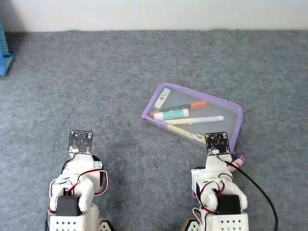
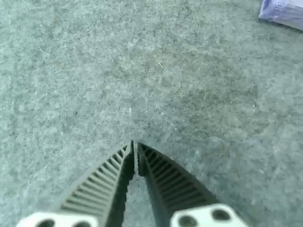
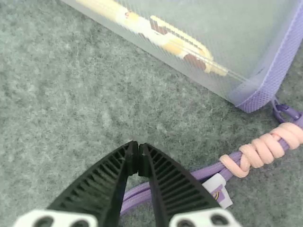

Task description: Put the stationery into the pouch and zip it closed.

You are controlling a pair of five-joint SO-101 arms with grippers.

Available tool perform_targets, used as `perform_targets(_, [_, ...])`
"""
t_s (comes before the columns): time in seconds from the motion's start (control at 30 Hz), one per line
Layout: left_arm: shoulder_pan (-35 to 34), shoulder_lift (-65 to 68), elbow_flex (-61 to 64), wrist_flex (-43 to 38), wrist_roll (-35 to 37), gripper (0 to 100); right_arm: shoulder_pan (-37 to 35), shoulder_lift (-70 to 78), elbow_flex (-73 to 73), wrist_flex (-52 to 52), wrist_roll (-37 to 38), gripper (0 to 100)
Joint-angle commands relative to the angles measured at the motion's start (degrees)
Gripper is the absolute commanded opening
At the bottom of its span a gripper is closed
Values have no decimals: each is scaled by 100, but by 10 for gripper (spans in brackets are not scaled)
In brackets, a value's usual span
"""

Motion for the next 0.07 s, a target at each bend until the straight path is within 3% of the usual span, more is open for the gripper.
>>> perform_targets(0.0, [18, -62, -48, 26, 53, 13, -13, -66, 97, 22, -62, 9])
perform_targets(0.03, [18, -62, -48, 26, 53, 13, -13, -66, 97, 22, -62, 9])
